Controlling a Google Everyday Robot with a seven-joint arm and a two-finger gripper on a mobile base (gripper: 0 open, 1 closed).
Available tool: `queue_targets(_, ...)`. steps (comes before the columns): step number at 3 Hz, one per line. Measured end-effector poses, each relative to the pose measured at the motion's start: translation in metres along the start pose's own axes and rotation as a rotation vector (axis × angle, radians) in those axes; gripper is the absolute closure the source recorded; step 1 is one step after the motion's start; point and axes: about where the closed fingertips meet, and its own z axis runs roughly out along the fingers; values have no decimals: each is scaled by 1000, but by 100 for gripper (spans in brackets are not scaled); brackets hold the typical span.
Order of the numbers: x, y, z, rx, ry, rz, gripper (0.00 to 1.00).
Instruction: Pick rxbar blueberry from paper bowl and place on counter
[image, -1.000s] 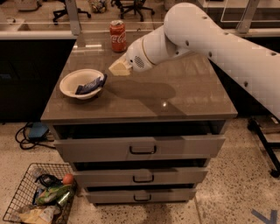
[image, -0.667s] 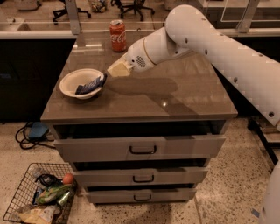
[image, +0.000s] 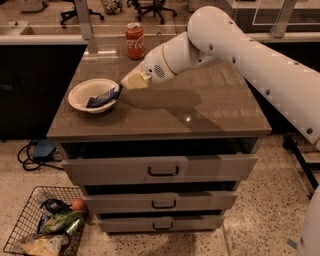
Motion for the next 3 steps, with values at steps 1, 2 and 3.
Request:
queue_targets(1, 0, 1, 2, -4, 1, -1, 5)
queue_targets(2, 0, 2, 4, -7, 1, -1, 0)
queue_targets(3, -1, 4, 6, -12, 0, -4, 0)
